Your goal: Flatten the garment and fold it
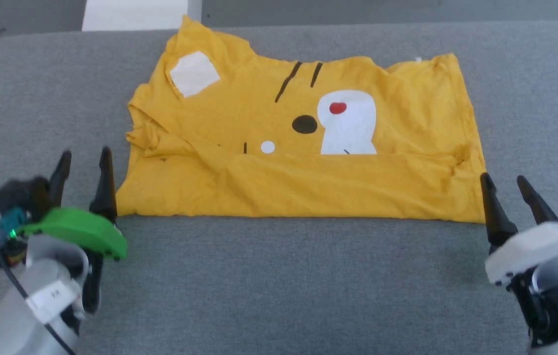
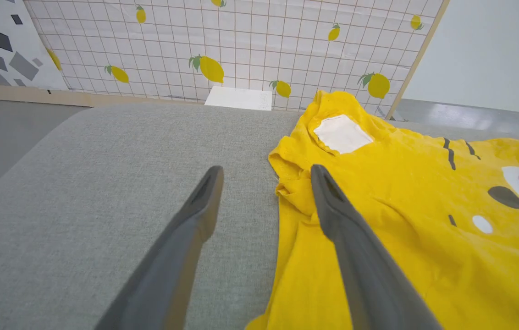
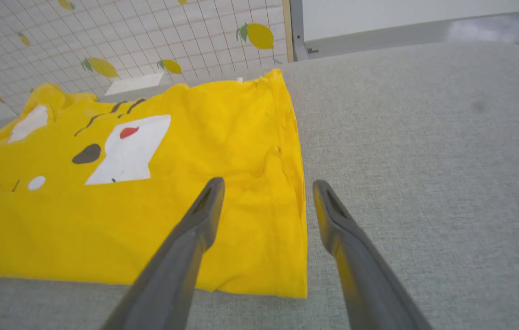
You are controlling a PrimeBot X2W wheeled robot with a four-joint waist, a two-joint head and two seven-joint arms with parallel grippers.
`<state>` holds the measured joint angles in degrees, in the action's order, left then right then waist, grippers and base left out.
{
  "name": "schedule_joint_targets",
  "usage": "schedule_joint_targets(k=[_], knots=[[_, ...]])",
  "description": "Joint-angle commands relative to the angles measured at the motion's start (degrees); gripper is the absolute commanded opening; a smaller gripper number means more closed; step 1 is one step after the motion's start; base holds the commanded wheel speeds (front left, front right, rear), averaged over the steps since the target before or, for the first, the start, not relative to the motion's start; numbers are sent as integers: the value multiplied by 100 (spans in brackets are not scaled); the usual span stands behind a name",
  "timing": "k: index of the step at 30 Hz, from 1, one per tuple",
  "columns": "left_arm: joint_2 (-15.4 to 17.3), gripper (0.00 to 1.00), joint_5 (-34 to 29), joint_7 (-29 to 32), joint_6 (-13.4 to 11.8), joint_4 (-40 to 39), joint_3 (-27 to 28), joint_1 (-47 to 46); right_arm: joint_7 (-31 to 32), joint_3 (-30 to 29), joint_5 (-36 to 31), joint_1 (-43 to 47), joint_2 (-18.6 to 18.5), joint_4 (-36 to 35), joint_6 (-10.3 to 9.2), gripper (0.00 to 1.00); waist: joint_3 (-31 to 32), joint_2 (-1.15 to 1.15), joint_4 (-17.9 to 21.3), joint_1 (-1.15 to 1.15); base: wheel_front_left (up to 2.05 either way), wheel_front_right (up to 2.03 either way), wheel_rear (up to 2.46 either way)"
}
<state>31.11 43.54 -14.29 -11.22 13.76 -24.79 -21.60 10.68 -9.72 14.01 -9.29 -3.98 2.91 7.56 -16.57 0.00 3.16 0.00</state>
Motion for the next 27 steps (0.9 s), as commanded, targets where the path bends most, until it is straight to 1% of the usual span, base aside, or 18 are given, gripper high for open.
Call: schedule_joint_targets(k=[1,6,8,10,15,18,22,23,24,25,27], knots=[[-44,100,-79,-35,-74,-75,28,220,-319,-7,-28,153,49,-102,-8,100,205,0,-48,0,0,0,0],[-121,100,-44,-35,-160,-48,19,670,-1438,84,-93,563,103,-241,-8,100,352,0,15,0,0,0,0],[-168,100,31,86,-183,54,-5,704,-1741,128,-103,653,107,-221,-8,100,374,0,42,0,0,0,0],[-216,100,114,276,-260,217,-10,674,-1948,166,-57,708,108,-184,-8,100,382,0,75,0,0,0,0],[-429,100,443,786,-409,659,45,481,-2071,295,-106,719,109,-100,-8,100,366,0,184,0,0,0,0],[-544,100,704,1328,-479,946,31,349,-2076,342,-130,688,109,-78,-8,100,349,0,232,0,0,0,0],[-593,100,944,2034,-589,1270,-34,220,-2030,396,-145,650,110,-39,-8,100,337,0,303,0,0,0,0],[-598,70,996,2201,-583,1307,-65,208,-2014,395,-149,646,110,-28,-8,100,339,0,315,0,0,0,0],[-594,24,1038,2361,-558,1324,-107,195,-1998,394,-167,644,110,-20,-8,100,343,0,325,0,0,0,0],[-587,0,1062,2463,-519,1317,-143,190,-1982,389,-181,644,110,-12,-8,100,346,0,330,0,0,0,0],[-576,0,1124,2652,-401,1278,-216,205,-1952,362,-210,643,110,6,-8,100,354,0,332,0,0,0,0]])
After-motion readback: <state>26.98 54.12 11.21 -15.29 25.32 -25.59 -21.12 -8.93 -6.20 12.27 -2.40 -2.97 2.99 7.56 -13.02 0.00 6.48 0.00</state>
